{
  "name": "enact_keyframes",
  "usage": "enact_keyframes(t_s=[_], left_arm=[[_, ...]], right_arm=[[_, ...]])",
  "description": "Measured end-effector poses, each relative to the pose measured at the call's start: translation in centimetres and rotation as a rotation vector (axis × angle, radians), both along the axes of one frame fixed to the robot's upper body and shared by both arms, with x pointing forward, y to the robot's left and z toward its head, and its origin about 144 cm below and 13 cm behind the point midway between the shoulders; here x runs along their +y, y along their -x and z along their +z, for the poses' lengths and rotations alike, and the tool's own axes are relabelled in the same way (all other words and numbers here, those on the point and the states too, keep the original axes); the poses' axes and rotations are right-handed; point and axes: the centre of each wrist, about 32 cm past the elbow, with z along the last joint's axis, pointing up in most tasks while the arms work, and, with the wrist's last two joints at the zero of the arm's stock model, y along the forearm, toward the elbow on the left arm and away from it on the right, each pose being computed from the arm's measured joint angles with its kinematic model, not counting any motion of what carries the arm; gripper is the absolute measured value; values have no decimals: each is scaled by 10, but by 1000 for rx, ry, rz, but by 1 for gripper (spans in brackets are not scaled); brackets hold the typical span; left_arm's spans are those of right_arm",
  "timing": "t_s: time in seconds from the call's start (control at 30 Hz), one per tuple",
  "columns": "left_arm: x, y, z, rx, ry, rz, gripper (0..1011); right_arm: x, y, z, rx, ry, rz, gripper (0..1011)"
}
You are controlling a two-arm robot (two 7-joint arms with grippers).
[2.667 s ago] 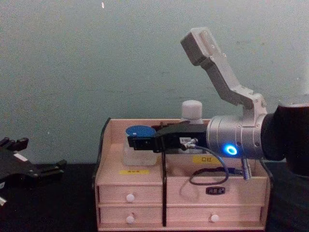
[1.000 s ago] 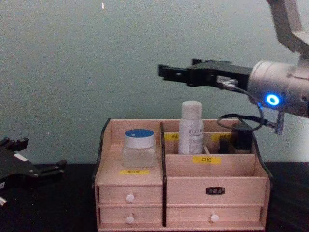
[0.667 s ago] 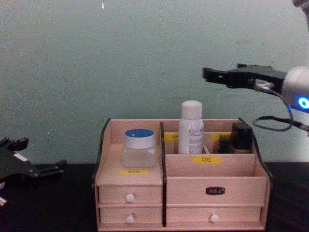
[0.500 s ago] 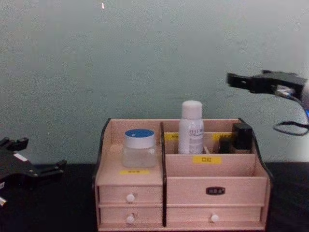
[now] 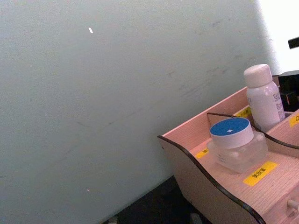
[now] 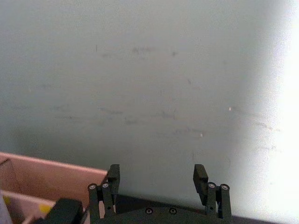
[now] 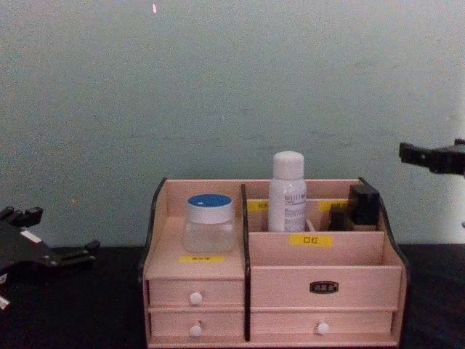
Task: Pick up the facial cleanser and watermelon frost from the table and place them into the tiered storage box.
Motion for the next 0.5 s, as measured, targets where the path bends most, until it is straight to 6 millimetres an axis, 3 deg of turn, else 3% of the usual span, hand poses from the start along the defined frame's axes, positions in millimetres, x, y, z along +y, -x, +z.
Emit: enact_keyframes(t_s=[0.5], left_arm=[[0,0,0,0,0,0,1001]], right_arm=[[5,16,-32,65,17,-16,1002]])
